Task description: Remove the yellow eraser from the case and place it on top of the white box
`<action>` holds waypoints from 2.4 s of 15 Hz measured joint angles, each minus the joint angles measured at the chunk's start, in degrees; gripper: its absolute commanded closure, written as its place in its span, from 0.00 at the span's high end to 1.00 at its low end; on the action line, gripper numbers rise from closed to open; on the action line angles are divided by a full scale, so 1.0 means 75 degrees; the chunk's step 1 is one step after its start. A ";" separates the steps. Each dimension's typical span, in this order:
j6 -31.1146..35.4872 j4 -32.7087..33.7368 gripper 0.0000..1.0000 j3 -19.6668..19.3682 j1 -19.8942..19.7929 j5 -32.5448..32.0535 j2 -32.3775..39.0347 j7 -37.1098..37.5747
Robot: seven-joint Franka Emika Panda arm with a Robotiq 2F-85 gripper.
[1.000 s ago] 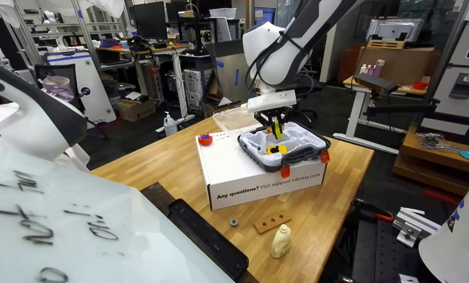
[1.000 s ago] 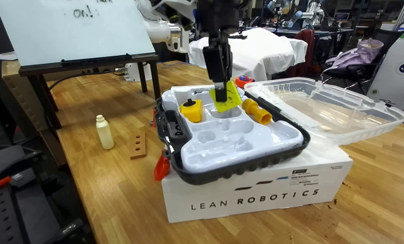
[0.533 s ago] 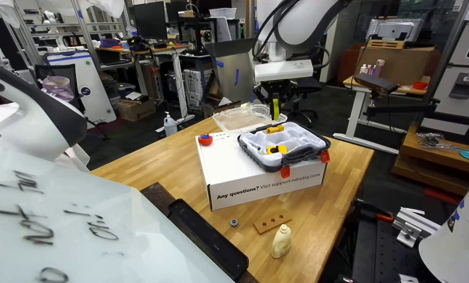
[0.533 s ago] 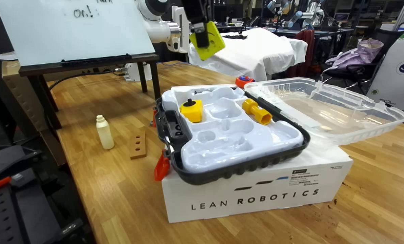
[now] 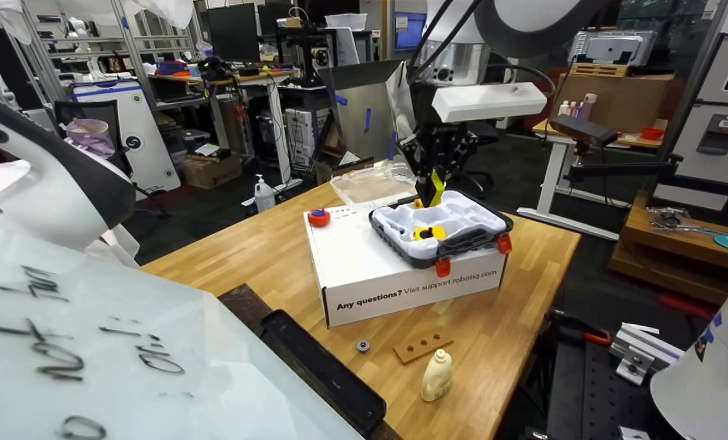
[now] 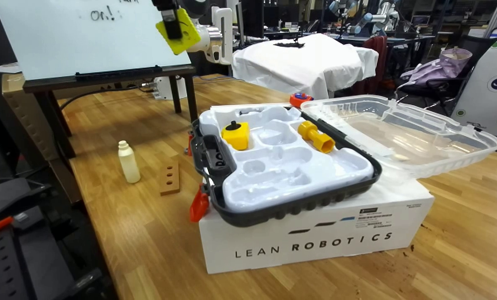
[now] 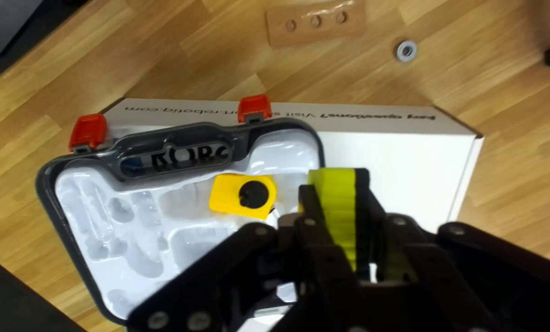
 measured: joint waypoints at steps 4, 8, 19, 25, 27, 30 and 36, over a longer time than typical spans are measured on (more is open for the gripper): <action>-0.0098 -0.0220 0.06 0.0757 0.0417 0.0496 -0.0505 -0.0295; -0.0343 -0.0223 0.23 0.1367 0.0587 0.0669 -0.0428 -0.0217; -0.0334 -0.0222 0.06 0.1359 0.0536 0.0665 -0.0425 -0.0222; -0.0263 0.0233 0.06 0.1366 0.0367 -0.0045 0.0397 -0.0591; -0.0238 0.0658 0.06 0.1364 0.0216 -0.0590 0.0966 -0.0608; -0.0225 0.1382 0.06 0.1359 0.0139 -0.1311 0.1900 -0.0611; -0.0233 0.1687 0.23 0.1333 0.0181 -0.1486 0.2302 -0.0585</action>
